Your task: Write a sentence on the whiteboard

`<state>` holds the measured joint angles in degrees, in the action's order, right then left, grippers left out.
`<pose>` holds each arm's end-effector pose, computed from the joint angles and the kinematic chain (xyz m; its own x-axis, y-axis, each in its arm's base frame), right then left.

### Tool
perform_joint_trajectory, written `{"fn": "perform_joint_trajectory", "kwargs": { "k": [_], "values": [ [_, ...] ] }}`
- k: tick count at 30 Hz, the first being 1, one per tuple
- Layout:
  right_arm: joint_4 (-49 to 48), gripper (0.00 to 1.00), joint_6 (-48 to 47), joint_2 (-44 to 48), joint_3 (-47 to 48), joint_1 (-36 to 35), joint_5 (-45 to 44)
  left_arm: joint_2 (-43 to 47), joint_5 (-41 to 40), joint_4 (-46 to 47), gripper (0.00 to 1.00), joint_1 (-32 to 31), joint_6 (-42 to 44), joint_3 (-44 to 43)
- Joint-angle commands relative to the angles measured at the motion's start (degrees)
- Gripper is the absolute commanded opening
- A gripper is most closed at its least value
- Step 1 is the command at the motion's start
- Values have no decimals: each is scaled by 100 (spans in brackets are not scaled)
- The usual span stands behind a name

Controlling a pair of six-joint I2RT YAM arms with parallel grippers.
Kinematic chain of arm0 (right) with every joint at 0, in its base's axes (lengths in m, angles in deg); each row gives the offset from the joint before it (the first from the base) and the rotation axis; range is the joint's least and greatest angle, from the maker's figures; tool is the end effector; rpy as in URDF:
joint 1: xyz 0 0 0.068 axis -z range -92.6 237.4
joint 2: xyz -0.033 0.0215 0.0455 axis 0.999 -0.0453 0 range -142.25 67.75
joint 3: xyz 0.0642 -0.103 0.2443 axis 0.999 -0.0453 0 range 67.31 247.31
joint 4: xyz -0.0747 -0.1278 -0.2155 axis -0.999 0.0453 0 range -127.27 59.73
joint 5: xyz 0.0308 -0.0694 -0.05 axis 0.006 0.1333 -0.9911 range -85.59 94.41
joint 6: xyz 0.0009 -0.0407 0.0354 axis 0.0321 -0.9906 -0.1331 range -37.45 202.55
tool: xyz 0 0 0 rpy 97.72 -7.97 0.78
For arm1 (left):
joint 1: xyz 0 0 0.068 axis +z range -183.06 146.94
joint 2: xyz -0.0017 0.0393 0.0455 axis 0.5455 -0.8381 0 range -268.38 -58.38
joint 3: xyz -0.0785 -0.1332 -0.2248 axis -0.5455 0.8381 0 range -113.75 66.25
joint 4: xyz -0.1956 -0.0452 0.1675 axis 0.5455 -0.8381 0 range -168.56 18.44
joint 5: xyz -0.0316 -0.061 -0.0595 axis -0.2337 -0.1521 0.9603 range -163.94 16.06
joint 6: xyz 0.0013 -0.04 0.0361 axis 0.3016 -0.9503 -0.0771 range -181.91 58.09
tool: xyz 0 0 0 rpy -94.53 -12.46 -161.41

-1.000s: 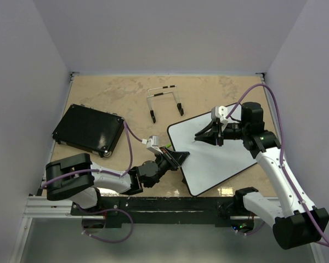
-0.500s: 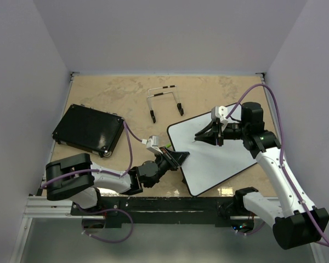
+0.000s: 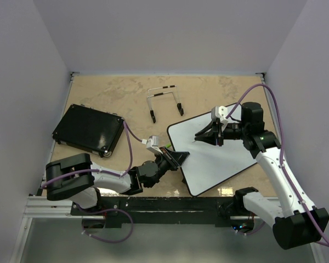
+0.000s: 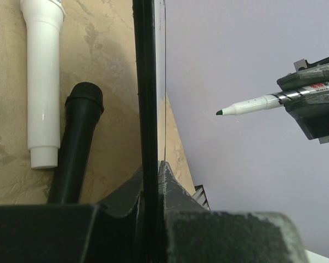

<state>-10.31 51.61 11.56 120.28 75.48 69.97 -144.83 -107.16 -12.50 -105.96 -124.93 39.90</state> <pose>0.1868 0.0727 0.3343 0.0179 -0.2137 -0.9767 -0.9867 0.1543 -0.0519 0.1014 -0.2634 0.1927 -0.5715 -0.6779 -0.4625 0.2850 0.3646 -0.8865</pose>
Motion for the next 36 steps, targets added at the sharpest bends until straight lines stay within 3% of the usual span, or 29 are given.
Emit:
{"fn": "perform_joint_trajectory", "kwargs": {
  "k": [1,25,36],
  "values": [
    [-121,0,-79,55,-41,23,132,6,-45,166,0,-57,379,68],
    [-95,0,-105,55,-33,15,98,-12,-36,254,0,-57,299,130],
    [1101,0,-844,-165,644,23,-341,111,8,439,0,-49,379,288]
  ]
}}
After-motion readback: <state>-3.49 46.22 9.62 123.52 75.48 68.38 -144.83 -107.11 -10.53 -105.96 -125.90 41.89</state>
